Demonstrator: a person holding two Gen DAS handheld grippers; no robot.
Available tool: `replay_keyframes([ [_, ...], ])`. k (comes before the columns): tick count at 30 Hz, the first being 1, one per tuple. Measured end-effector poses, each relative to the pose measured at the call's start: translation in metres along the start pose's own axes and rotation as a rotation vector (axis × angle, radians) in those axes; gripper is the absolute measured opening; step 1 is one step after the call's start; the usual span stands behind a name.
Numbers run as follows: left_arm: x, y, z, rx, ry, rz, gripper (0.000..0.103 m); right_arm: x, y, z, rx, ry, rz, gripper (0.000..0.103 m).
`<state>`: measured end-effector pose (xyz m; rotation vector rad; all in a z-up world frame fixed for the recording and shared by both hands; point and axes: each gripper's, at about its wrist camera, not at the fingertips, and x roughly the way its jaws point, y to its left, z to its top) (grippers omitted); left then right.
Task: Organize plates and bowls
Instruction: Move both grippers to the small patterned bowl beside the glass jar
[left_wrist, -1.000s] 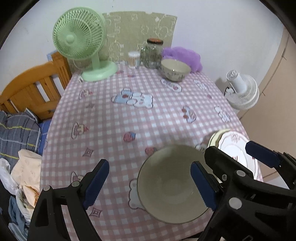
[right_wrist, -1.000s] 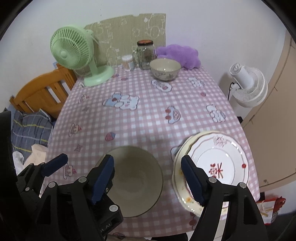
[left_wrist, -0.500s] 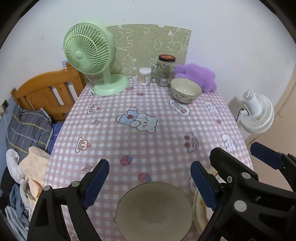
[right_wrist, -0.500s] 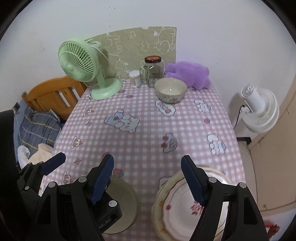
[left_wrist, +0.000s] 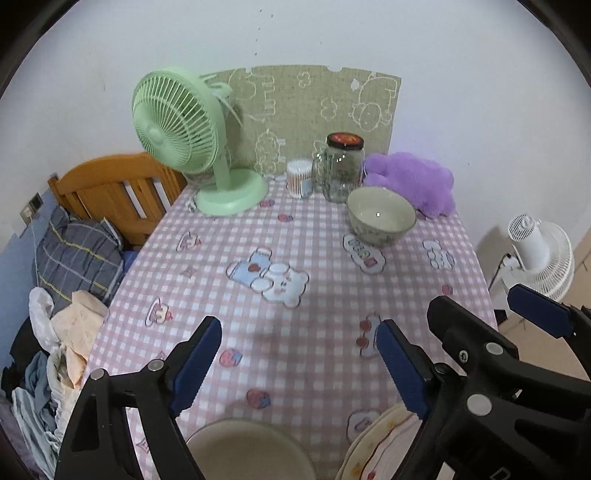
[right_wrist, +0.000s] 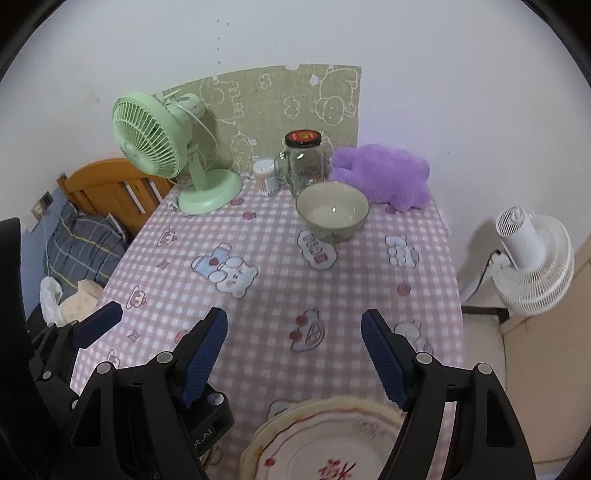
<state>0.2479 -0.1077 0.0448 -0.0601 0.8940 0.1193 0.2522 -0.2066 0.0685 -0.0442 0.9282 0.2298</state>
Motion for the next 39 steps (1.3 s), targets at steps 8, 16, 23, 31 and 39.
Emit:
replay_keyframes([
  [8, 0.016, -0.025, 0.028, -0.020, -0.011, 0.044, 0.075, 0.021, -0.028, 0.032, -0.027, -0.015, 0.043, 0.078],
  [16, 0.042, -0.044, 0.059, -0.017, -0.026, 0.093, 0.064, 0.048, -0.051, 0.062, -0.026, -0.038, 0.043, 0.075],
  [23, 0.073, -0.060, 0.086, 0.017, -0.032, 0.115, 0.064, 0.078, -0.067, 0.088, 0.008, -0.046, 0.034, 0.068],
  [31, 0.119, -0.072, 0.108, 0.037, -0.019, 0.084, 0.048, 0.118, -0.082, 0.109, 0.045, -0.039, 0.014, 0.066],
  [39, 0.171, -0.083, 0.121, 0.049, 0.021, 0.079, 0.048, 0.167, -0.099, 0.120, 0.107, -0.004, -0.021, 0.059],
])
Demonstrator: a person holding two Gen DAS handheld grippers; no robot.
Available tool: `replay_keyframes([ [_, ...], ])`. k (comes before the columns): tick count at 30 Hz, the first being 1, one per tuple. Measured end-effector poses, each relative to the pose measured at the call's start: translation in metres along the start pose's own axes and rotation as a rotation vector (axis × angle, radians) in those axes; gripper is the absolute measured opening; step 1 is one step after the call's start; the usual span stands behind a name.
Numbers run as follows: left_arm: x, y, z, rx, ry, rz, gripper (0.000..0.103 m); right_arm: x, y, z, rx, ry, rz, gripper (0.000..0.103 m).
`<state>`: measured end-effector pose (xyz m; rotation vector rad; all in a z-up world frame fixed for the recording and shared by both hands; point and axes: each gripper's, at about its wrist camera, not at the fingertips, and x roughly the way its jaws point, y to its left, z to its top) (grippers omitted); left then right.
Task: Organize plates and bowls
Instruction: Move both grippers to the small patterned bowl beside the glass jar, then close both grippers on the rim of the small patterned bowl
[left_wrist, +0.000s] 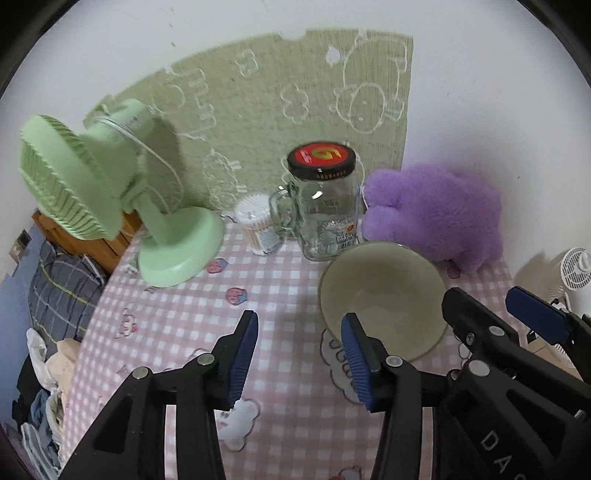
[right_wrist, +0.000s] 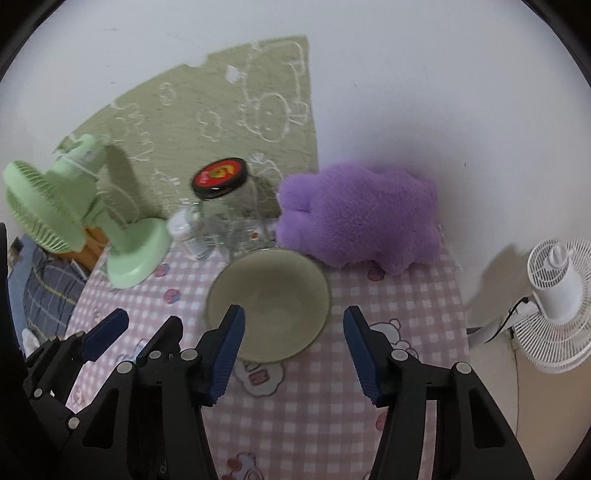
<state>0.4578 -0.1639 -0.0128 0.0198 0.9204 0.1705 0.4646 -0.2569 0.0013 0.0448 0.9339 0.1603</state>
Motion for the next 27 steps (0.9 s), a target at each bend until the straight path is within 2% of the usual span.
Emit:
replay_keyframes([
  [2, 0.015, -0.004, 0.001, 0.012, 0.017, 0.007, 0.048, 0.013, -0.005, 0.000, 0.017, 0.008, -0.020, 0.059],
  [5, 0.035, -0.009, 0.000, 0.025, 0.034, 0.011, 0.048, 0.034, -0.013, -0.002, 0.037, 0.032, -0.044, 0.052],
  [9, 0.056, -0.011, -0.004, 0.006, 0.070, -0.012, 0.048, 0.054, -0.019, -0.006, 0.046, 0.059, -0.056, 0.048],
  [16, 0.075, -0.016, -0.003, -0.001, 0.073, -0.014, 0.040, 0.079, -0.023, -0.007, 0.055, 0.074, -0.073, 0.043],
  [20, 0.084, -0.016, -0.003, -0.014, 0.082, -0.021, 0.032, 0.091, -0.023, -0.005, 0.053, 0.079, -0.075, 0.038],
  [24, 0.092, -0.018, -0.003, -0.015, 0.092, -0.033, 0.022, 0.098, -0.018, -0.006, 0.040, 0.084, -0.080, 0.021],
  [27, 0.094, -0.020, -0.002, -0.006, 0.082, -0.041, 0.015, 0.103, -0.019, -0.005, 0.041, 0.084, -0.082, 0.017],
])
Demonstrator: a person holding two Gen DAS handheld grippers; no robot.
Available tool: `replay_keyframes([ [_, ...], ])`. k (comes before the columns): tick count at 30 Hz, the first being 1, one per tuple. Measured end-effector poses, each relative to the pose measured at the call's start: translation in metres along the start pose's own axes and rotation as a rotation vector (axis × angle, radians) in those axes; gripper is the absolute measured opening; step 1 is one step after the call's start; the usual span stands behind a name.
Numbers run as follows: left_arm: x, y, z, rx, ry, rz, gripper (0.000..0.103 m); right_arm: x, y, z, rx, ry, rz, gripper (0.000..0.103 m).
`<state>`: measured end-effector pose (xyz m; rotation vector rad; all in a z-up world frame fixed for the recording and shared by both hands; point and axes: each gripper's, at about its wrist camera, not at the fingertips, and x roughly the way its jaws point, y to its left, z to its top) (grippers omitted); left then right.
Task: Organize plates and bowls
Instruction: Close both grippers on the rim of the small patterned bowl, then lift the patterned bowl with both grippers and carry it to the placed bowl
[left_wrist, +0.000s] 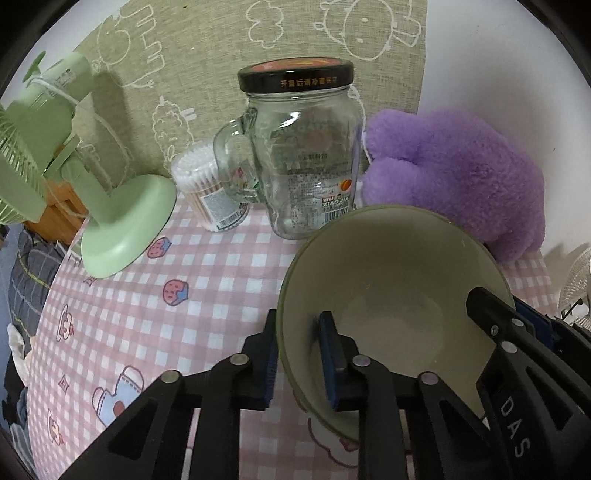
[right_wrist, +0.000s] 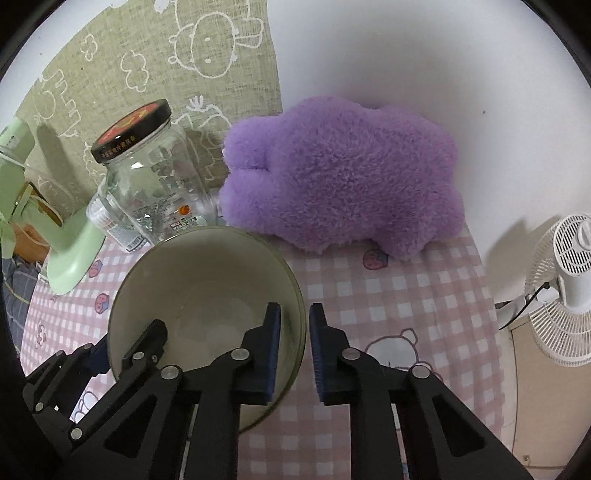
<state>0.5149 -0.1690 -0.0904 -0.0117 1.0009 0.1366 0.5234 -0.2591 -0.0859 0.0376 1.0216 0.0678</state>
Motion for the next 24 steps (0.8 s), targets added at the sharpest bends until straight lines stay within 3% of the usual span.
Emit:
replay_keyframes([
  [12, 0.001, 0.001, -0.002, 0.011, 0.017, -0.013, 0.014, 0.001, 0.004, -0.002, -0.011, -0.008, 0.009, 0.014],
  [24, -0.027, 0.003, -0.022, 0.018, 0.047, -0.016, 0.014, -0.027, 0.003, -0.022, -0.008, 0.010, 0.008, 0.014],
])
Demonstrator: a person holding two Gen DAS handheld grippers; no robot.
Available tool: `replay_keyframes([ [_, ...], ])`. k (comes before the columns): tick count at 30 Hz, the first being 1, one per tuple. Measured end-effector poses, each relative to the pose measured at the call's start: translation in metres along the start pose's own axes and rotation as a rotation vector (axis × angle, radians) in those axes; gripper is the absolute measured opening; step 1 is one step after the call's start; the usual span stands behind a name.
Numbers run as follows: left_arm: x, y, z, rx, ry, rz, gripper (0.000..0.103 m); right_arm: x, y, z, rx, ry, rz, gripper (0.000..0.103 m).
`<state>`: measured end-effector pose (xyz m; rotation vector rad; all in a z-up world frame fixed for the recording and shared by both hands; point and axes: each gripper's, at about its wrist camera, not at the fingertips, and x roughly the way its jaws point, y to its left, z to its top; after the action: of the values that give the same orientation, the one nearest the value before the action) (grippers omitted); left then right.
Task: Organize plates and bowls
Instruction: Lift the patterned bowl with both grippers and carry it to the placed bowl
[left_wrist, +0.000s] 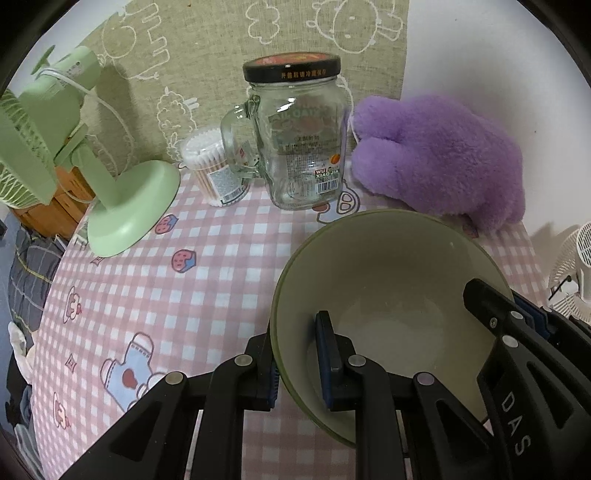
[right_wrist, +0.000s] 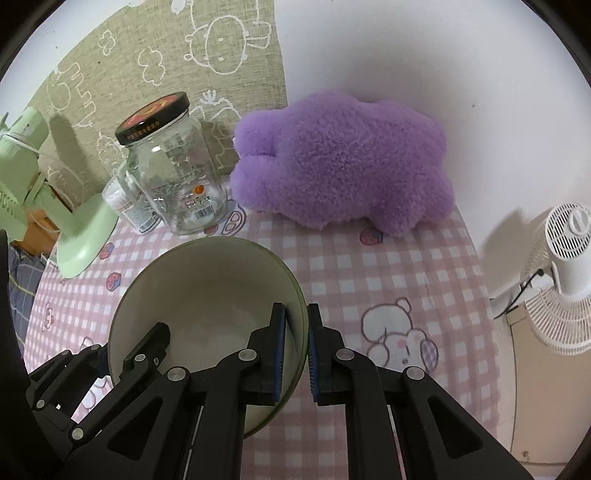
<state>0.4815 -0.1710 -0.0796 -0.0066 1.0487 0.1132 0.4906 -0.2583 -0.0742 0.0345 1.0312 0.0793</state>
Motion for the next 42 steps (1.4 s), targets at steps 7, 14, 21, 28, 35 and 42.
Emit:
replay_keyframes([
  [7, -0.016, -0.001, -0.012, 0.008, 0.004, -0.011, 0.014, -0.021, -0.002, -0.012, -0.002, 0.005, -0.014, 0.014],
  [14, -0.042, 0.005, -0.018, 0.003, -0.010, -0.015, 0.014, -0.046, 0.000, -0.018, 0.003, -0.002, -0.014, 0.014],
  [21, -0.085, 0.018, -0.021, -0.003, -0.053, -0.015, 0.015, -0.090, 0.012, -0.021, -0.002, -0.054, -0.004, 0.014],
  [28, -0.124, 0.030, -0.028, 0.003, -0.098, -0.033, 0.015, -0.136, 0.023, -0.029, -0.001, -0.104, -0.019, 0.014],
  [35, -0.159, 0.058, -0.042, 0.010, -0.144, -0.053, 0.015, -0.175, 0.042, -0.042, 0.003, -0.146, -0.035, 0.014],
  [42, -0.189, 0.090, -0.059, 0.038, -0.175, -0.074, 0.015, -0.210, 0.073, -0.062, 0.019, -0.171, -0.062, 0.014],
])
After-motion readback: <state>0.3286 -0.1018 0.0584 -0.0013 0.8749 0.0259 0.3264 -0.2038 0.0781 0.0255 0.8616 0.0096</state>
